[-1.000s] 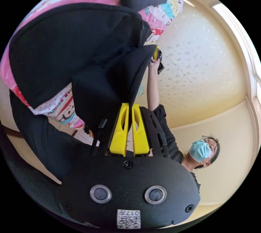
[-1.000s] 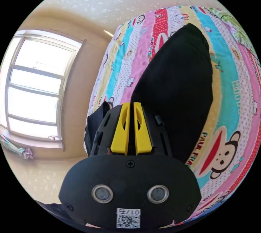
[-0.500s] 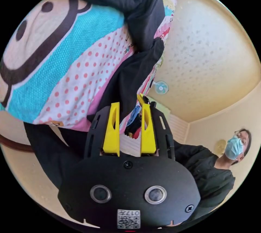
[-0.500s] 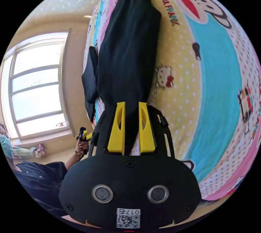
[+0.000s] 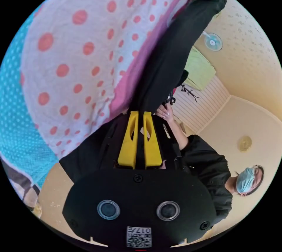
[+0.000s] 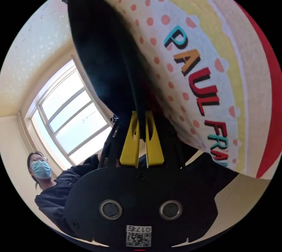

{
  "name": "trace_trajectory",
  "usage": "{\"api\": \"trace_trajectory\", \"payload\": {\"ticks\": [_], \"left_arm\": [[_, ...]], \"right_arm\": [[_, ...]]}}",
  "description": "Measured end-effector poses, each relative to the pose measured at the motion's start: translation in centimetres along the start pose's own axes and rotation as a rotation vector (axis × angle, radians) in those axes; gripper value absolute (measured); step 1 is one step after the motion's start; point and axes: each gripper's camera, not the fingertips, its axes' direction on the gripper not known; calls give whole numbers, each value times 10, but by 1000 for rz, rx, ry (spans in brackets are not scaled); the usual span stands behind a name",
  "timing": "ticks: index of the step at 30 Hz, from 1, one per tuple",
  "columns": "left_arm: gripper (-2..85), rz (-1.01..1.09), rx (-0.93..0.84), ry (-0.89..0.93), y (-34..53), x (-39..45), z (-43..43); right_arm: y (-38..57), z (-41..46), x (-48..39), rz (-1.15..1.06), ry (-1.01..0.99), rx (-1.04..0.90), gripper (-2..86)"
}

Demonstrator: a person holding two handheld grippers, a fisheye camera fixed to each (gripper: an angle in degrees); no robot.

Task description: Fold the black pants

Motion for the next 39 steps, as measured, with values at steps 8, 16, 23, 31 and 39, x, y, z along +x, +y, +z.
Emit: {"api": "trace_trajectory", "payload": {"ticks": [8, 16, 23, 31, 39], "left_arm": [[36, 38, 36, 61, 33, 2, 51], [71, -7, 284, -28, 54, -31, 51], [98, 103, 189, -330, 44, -7, 98], [3, 103, 101, -347, 34, -35, 145], [-9, 300, 7, -635, 75, -1, 186]], "right_arm": [[17, -42, -30, -54, 262, -87, 40], [12, -52, -1, -85, 489, 135, 75], [-17, 5, 10, -212, 692, 114, 112], [-39, 21, 46, -187, 584, 66, 31], [38, -20, 47, -193, 538, 293, 14]]}}
